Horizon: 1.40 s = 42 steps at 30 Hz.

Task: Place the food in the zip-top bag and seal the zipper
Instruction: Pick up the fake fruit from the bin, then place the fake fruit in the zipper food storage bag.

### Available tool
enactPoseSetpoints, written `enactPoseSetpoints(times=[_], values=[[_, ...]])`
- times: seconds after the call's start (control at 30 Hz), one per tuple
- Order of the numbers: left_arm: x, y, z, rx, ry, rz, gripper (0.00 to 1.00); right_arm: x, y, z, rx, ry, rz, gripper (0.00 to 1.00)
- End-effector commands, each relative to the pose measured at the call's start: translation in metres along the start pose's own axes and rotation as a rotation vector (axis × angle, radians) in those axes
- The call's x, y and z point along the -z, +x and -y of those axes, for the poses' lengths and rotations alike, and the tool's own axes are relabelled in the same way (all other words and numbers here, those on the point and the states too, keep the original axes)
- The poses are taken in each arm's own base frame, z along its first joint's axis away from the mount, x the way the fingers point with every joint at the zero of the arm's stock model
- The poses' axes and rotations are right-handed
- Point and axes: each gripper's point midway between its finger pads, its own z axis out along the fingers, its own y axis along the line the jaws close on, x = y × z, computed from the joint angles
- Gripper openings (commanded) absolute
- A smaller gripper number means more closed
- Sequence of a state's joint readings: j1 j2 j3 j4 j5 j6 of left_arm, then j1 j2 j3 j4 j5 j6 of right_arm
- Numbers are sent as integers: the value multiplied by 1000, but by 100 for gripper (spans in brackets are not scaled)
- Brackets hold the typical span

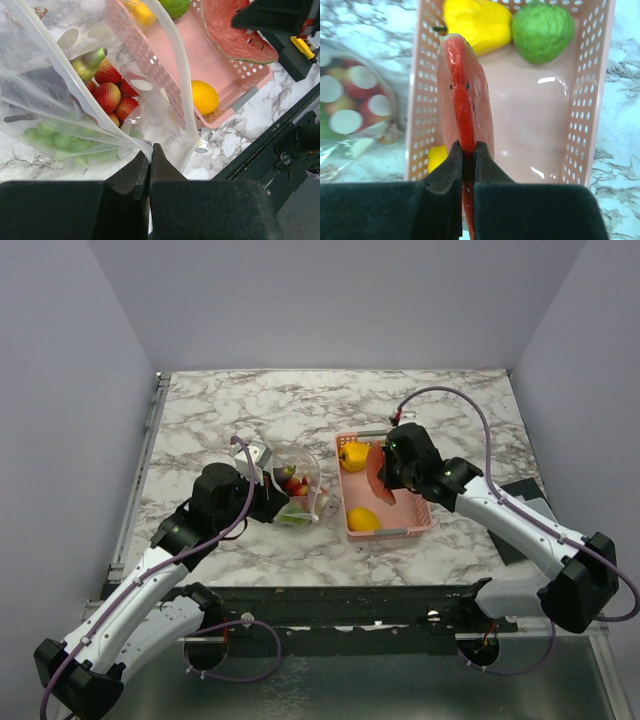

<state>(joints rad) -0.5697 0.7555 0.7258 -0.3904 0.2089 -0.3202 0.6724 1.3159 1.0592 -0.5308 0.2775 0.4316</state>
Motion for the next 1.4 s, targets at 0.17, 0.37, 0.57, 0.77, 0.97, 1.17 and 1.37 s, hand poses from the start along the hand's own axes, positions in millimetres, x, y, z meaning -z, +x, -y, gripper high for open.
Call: enactPoseSetpoints(times=[0.17,0.37,0.57,0.77,0.97,1.17,1.37], values=[[2,-8,0,-14,-7,33,0,62,-45,-61,27,-293,144,1],[1,-7,-1,-13,-11,29,0,97,-62,-104,84,-426,217,1],[2,-7,-2,-15,-18,32,0,105,-66,-140,142,-471,221,1],[2,-8,-3,-17,-23,34,0,97,-62,-170,198,-476,201,1],[2,-8,-2,-16,-20,33,0,78,-55,-188,257,-423,174,1],[3,-8,-1,-17,-15,35,0,58,-43,-204,313,-390,142,1],[4,-9,0,-18,-8,39,0,37,-35,-211,340,-364,112,1]])
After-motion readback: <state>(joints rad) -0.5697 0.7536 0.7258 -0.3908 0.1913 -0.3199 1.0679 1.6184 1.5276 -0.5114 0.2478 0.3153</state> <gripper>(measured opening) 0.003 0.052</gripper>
